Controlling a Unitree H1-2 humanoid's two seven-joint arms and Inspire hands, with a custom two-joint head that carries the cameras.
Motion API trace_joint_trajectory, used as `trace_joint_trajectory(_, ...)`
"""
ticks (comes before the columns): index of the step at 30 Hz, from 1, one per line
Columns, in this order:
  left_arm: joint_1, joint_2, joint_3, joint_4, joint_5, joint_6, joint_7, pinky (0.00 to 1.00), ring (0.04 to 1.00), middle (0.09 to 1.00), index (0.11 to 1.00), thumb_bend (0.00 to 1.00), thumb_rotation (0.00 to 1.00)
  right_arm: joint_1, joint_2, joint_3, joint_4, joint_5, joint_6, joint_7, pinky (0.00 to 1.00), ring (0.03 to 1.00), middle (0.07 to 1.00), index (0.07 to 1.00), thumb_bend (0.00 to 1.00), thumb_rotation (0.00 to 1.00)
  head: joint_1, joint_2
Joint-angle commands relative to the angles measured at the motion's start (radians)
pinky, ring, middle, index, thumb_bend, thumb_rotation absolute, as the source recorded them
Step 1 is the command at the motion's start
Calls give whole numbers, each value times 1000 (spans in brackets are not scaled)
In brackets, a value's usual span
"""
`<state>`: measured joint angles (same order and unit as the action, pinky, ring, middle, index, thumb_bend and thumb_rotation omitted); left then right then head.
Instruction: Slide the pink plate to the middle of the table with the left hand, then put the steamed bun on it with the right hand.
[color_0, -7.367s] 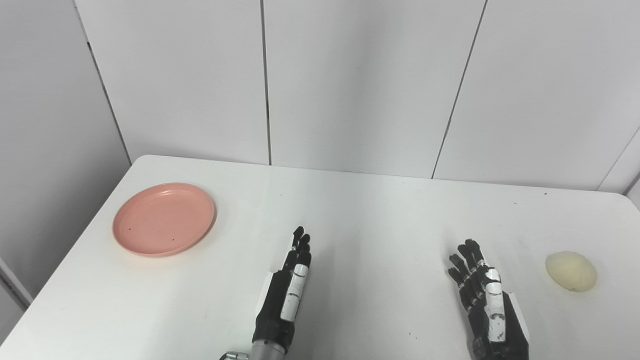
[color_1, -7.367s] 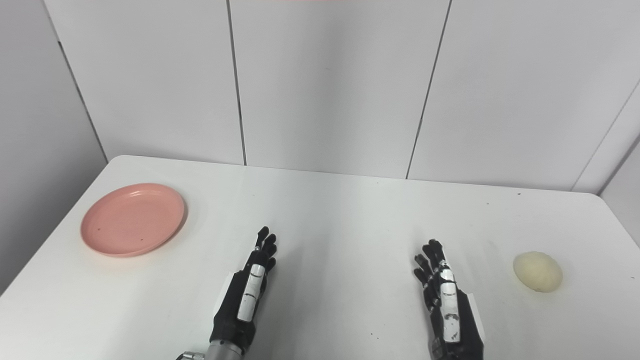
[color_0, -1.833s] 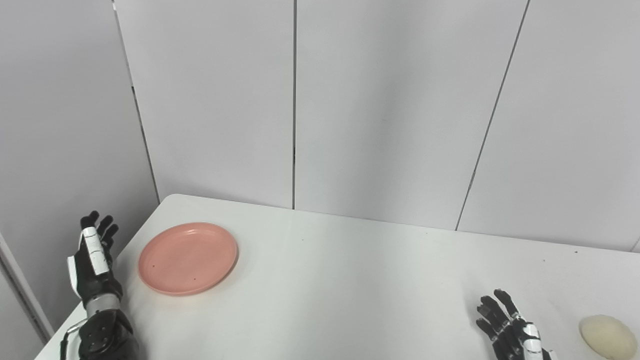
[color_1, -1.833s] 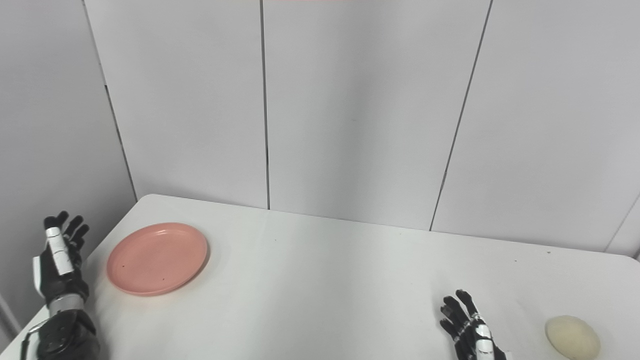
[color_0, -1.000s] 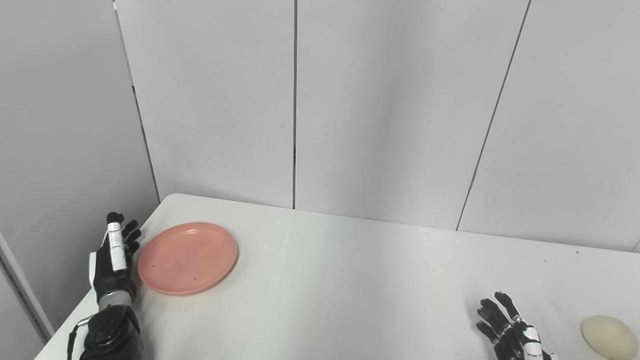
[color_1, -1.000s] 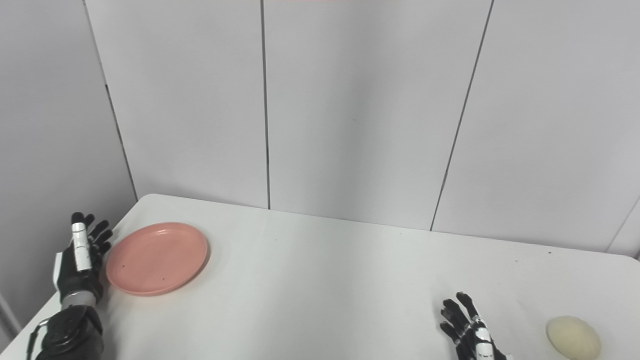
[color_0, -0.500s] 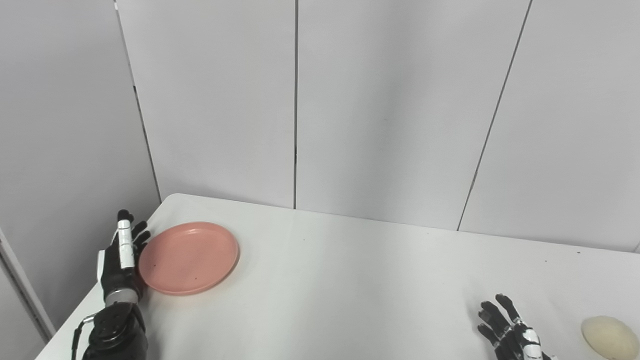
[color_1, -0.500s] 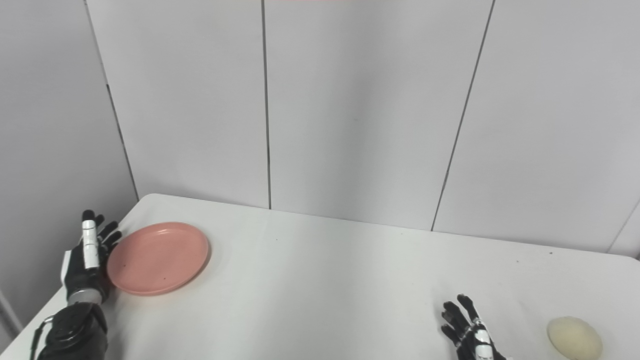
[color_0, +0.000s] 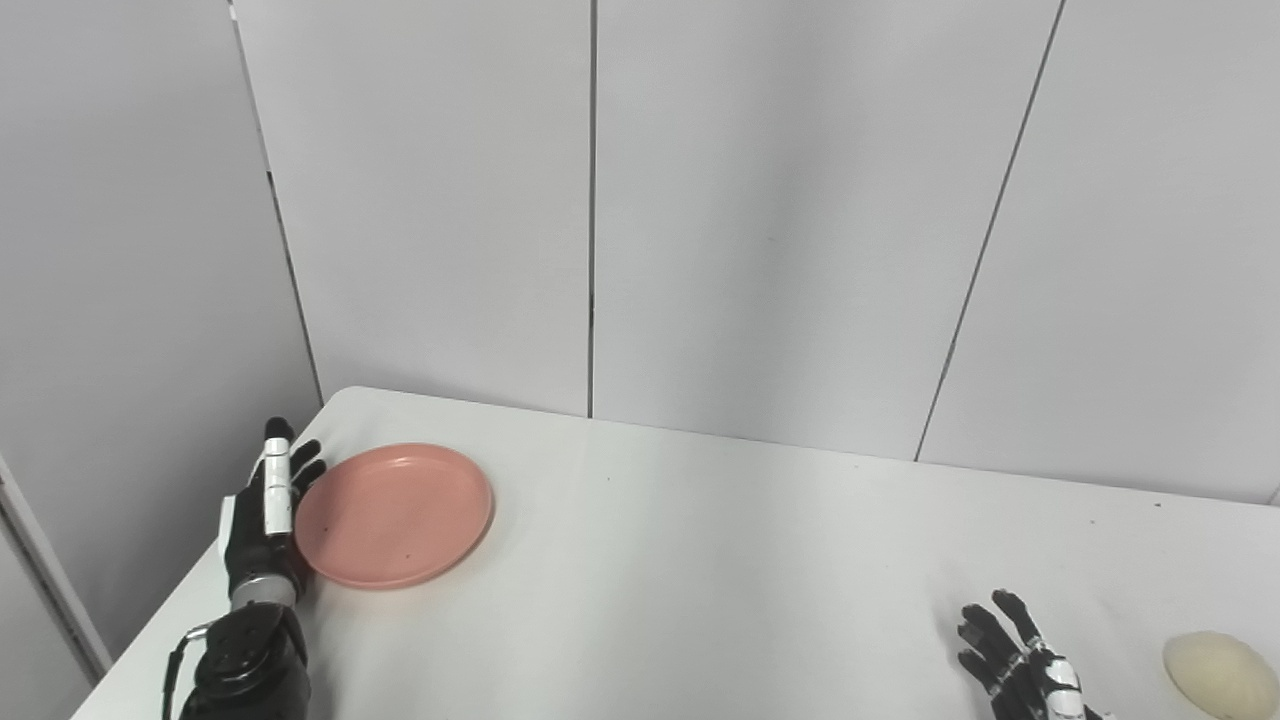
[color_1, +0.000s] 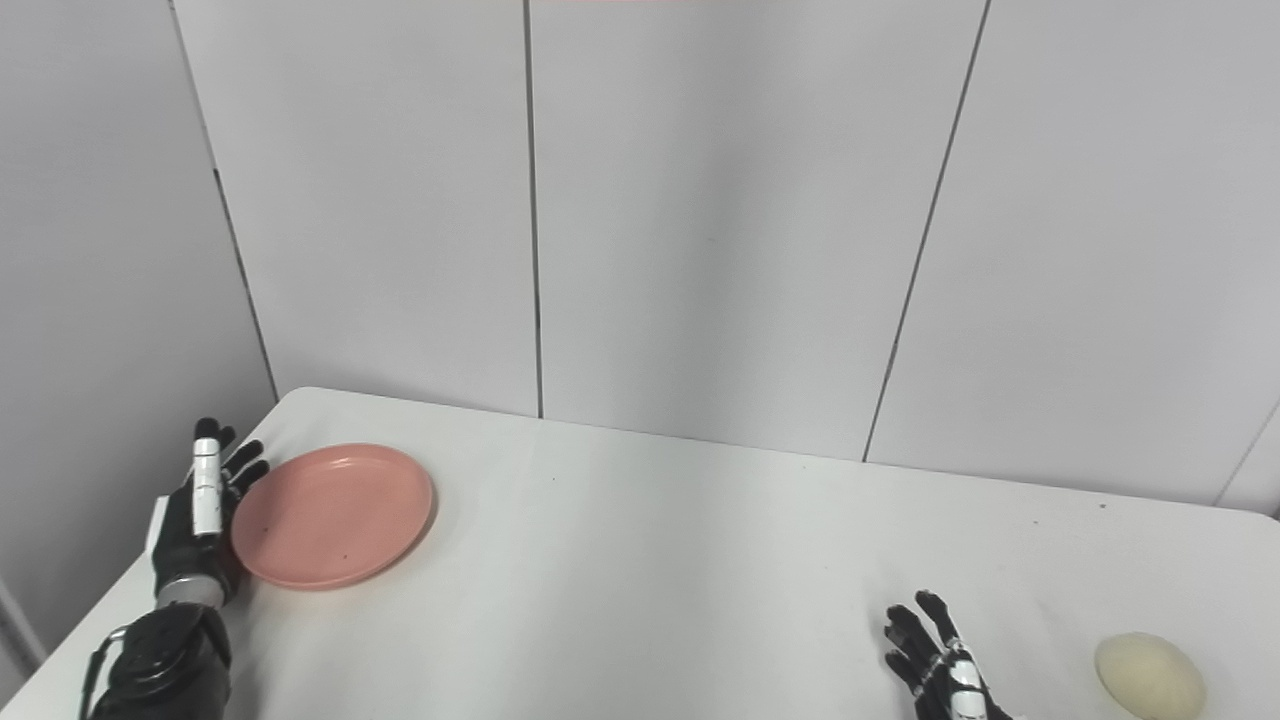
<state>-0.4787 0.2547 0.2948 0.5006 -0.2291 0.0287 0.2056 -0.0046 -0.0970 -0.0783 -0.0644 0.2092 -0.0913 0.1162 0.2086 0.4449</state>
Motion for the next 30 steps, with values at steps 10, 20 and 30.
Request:
trace_joint_trajectory(10,-28,-24,-54,26,32,-54,-63,826,846,849,878,823,958,50,11,3,22,-10,8,-6,887,877,851,908,674,1000,-2,4)
trace_joint_trajectory(20,-25,-55,-90,-14,18,-39,-90,840,854,853,879,837,914,51,13,8,15,-13,9,-6,896,881,858,914,636,1000,-10,8)
trace_joint_trajectory(30,-23,-73,-146,-39,70,-17,-92,824,831,830,866,803,933,50,16,11,8,-19,24,-14,879,870,848,901,643,1000,-11,9)
